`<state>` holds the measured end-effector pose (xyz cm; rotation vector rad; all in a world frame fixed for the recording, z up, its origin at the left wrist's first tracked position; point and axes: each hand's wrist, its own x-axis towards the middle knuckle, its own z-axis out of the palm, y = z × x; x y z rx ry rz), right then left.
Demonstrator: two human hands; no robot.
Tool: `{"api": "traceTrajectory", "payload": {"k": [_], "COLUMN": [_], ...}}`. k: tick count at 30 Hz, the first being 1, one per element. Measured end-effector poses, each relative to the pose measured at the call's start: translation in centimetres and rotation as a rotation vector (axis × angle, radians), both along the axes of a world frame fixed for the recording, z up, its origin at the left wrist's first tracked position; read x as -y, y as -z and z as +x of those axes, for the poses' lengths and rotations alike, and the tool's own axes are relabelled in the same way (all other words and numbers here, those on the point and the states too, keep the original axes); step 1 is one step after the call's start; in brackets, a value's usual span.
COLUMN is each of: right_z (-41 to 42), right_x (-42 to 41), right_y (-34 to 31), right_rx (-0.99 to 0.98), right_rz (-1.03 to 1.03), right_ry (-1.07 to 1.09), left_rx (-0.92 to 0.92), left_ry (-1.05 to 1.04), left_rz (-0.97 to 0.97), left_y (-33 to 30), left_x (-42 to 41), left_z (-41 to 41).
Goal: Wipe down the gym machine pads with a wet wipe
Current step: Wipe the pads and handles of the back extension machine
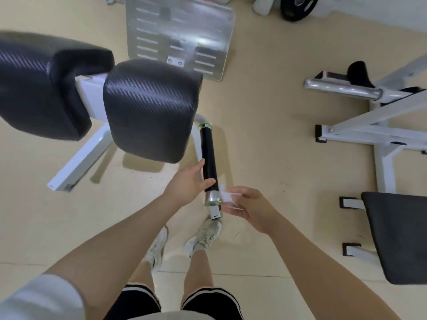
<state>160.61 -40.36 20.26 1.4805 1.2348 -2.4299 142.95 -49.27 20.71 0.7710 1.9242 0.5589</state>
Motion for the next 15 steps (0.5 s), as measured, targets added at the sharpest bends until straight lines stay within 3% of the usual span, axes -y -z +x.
{"api": "traceTrajectory", "payload": {"k": [4,15], "right_z": [0.7,0.5], "right_x": [0.3,6.0], "right_y": [-5.5,-18.3], "right_rx": [0.023,-0.148], "right_rz": [0.172,0.492], "right_ry": [0.118,0.537], "left_rx": [-0.069,0.319], "left_ry": [0.146,0.469], "left_rz": [0.023,0.328], "left_y": [-4.7,-18.6], "left_x": [0.0,-2.3], "left_z": [-1.5,0.6]}}
